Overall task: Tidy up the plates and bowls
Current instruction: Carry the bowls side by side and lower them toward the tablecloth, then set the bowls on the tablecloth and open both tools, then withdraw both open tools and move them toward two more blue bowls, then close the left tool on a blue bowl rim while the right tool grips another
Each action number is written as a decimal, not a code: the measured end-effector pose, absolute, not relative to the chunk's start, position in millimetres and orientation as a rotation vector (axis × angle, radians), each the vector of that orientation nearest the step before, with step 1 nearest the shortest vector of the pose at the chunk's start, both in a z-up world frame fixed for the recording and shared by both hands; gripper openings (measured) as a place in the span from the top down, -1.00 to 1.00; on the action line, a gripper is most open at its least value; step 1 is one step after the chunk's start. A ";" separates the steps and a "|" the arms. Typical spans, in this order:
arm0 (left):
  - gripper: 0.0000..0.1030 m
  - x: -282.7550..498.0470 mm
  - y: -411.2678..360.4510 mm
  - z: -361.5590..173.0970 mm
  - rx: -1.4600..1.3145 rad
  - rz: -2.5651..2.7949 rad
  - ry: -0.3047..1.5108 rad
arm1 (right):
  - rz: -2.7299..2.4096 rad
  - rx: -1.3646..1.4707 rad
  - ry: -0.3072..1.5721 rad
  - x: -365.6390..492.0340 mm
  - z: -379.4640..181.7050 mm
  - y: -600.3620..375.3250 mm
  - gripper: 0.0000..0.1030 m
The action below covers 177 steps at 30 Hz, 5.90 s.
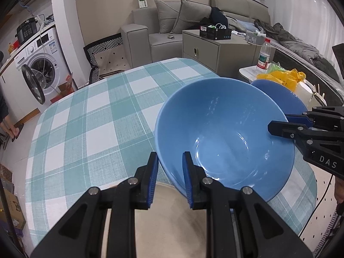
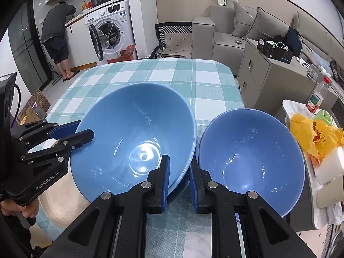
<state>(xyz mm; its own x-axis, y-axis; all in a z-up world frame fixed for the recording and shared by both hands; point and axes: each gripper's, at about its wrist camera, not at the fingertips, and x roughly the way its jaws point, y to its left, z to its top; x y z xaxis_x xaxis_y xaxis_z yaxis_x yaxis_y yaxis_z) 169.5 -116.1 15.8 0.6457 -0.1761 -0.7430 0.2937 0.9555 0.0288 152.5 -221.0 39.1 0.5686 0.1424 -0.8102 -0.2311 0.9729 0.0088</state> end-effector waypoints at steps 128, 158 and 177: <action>-0.89 283.2 -296.8 15.2 0.359 -0.635 1.024 | -0.109 0.310 0.993 138.6 10.1 -398.2 -0.96; -0.20 274.3 -302.4 8.8 0.392 -0.762 1.063 | -0.046 0.336 1.007 137.7 4.6 -393.8 -0.57; -0.03 272.3 -309.1 4.1 0.401 -0.771 1.066 | -0.003 0.350 0.958 134.3 12.7 -394.2 -0.25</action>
<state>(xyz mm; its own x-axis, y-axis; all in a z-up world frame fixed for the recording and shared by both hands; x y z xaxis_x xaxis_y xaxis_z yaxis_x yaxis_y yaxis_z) 272.3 -309.1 4.2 0.2625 -0.3678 -0.8921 0.7318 0.6785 -0.0644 134.3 -394.2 12.7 0.5795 0.1511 -0.8008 0.1560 0.9439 0.2910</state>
